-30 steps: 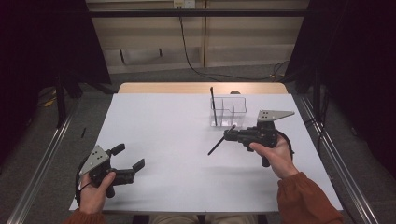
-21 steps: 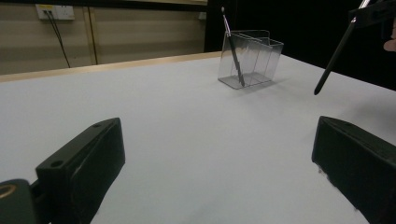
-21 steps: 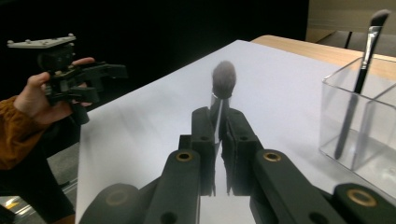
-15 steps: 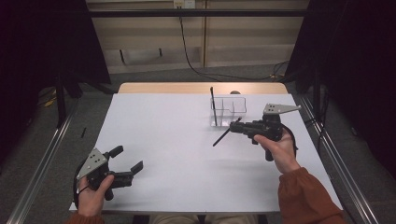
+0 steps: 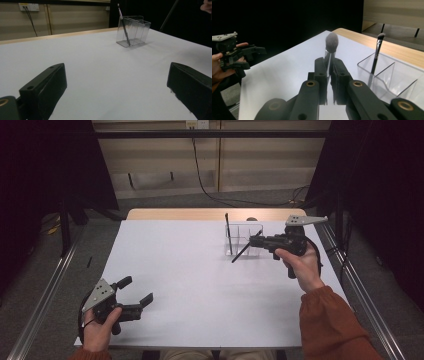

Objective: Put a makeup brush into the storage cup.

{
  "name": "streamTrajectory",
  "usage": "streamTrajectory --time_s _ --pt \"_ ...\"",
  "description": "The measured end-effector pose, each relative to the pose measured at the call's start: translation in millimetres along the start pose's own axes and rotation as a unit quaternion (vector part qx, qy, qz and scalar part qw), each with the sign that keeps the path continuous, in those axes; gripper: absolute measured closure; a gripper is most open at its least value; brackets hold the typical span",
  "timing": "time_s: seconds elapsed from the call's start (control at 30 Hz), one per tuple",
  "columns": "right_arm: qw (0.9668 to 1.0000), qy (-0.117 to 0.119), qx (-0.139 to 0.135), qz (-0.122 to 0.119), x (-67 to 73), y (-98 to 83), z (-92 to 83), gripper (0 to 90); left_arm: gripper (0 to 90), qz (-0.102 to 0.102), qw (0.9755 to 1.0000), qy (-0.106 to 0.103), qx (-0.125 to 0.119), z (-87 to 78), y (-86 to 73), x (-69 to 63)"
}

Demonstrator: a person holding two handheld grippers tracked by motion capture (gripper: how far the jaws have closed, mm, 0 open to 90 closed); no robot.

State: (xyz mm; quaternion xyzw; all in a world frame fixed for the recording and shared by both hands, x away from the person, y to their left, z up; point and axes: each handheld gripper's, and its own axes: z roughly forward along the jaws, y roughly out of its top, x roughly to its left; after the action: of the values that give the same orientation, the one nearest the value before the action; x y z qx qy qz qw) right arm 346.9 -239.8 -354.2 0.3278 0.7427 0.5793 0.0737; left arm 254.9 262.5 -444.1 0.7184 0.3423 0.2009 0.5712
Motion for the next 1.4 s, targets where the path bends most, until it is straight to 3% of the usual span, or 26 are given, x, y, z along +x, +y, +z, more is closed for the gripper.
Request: streamTrajectory --time_s 0.7,1.03,1.3,1.4 --pt "0.9989 -0.043 -0.008 -0.015 -17.6 50.0 -2.9 84.1 2.7 -0.003 1.0 0.004 0.001 -0.8 -0.2 0.3" --pt "0.9978 -0.065 -0.011 -0.004 -32.3 50.8 7.9 84.1 2.7 0.004 1.0 0.004 0.003 -1.2 0.3 0.2" --pt "0.996 -0.087 -0.011 -0.015 -36.3 50.1 21.6 84.1 2.7 0.01 0.9999 0.001 0.008 -2.4 0.6 -1.4" --pt "0.9957 -0.092 -0.006 -0.009 -41.1 49.7 26.7 84.1 2.7 0.011 0.9999 0.001 0.006 -2.4 0.9 -1.9"
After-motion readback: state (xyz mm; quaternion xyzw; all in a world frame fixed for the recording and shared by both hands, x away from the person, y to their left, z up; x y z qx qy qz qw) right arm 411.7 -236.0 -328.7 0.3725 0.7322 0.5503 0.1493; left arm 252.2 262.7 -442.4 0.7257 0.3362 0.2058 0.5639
